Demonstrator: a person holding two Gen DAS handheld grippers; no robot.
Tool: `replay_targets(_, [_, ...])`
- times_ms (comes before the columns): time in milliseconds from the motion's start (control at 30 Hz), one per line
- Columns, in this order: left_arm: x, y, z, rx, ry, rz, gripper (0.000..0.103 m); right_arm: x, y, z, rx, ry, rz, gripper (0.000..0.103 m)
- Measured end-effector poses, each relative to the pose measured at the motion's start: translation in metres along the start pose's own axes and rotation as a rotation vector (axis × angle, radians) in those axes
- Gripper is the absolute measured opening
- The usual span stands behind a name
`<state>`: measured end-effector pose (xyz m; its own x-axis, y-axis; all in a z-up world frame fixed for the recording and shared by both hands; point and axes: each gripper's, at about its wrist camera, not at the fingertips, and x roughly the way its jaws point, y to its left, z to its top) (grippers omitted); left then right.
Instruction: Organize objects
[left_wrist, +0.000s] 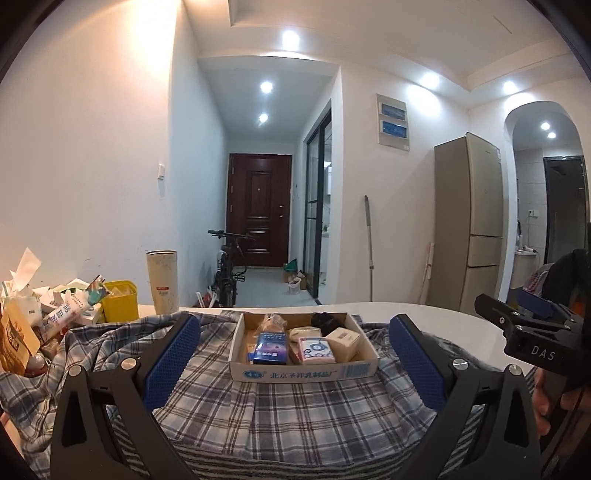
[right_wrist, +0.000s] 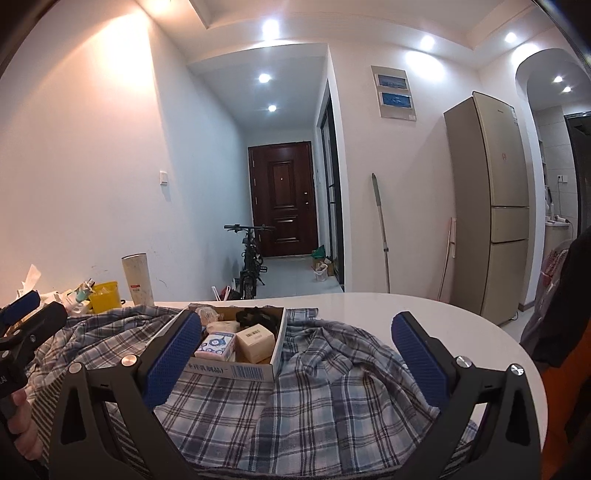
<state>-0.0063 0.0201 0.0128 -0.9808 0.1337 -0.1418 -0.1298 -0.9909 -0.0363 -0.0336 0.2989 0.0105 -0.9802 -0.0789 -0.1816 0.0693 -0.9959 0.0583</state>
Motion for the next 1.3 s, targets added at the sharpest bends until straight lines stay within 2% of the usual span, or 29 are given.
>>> replay_targets(100, [0.014, -0.002, -0.012, 0.050, -0.002, 0.068, 0.103, 0.010, 0.000, -0.008, -0.013, 0.008, -0.006, 0.103])
replay_targets(200, [0.019, 0.004, -0.018, 0.007, 0.018, 0.013, 0.103, 0.014, 0.001, -0.015, -0.029, 0.011, -0.005, 0.103])
replay_targets(633, [0.019, -0.001, -0.027, 0.034, 0.016, 0.043, 0.103, 0.030, -0.002, -0.028, -0.013, 0.072, 0.005, 0.103])
replay_targets(1300, [0.022, -0.003, -0.028, 0.037, 0.025, 0.066, 0.103, 0.023, -0.001, -0.026, -0.006, 0.050, 0.006, 0.103])
